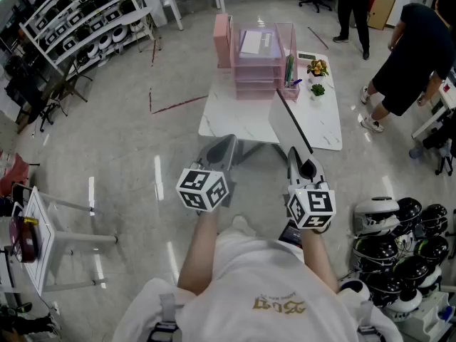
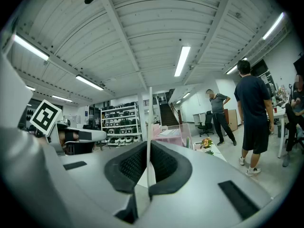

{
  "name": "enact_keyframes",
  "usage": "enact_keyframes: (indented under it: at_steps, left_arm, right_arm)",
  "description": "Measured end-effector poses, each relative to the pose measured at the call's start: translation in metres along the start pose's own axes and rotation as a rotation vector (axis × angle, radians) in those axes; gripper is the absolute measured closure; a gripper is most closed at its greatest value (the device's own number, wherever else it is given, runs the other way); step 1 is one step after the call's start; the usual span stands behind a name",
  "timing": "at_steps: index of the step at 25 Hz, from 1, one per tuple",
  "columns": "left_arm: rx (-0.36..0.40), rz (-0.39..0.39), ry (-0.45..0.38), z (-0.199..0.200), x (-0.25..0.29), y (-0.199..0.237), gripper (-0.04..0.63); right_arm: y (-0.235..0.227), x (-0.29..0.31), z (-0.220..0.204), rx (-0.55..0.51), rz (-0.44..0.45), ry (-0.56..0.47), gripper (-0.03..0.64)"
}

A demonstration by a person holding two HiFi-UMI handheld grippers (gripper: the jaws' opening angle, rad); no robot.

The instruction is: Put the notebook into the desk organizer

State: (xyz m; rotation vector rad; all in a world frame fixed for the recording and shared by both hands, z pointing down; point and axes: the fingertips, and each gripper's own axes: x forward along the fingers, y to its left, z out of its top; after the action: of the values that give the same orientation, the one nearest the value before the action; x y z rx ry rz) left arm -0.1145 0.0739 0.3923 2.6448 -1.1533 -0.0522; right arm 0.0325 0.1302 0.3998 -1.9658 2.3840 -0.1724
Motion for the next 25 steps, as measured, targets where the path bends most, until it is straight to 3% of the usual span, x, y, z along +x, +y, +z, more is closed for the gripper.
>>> enact_keyframes:
  at_steps: [16,25]
  left_arm:
    - [-0.002,0.003,-0.008,-0.001,-0.008,-0.014,0.58]
    - [-0.018,0.002,0.025,-0.016,0.042,0.006,0.58]
  right_arm:
    - [-0.01,-0.02,0.006,0.018,-0.013,-0.013,0.597]
    - [-0.044,0.017,-0.005,0.029,-0.028,0.004,0.597]
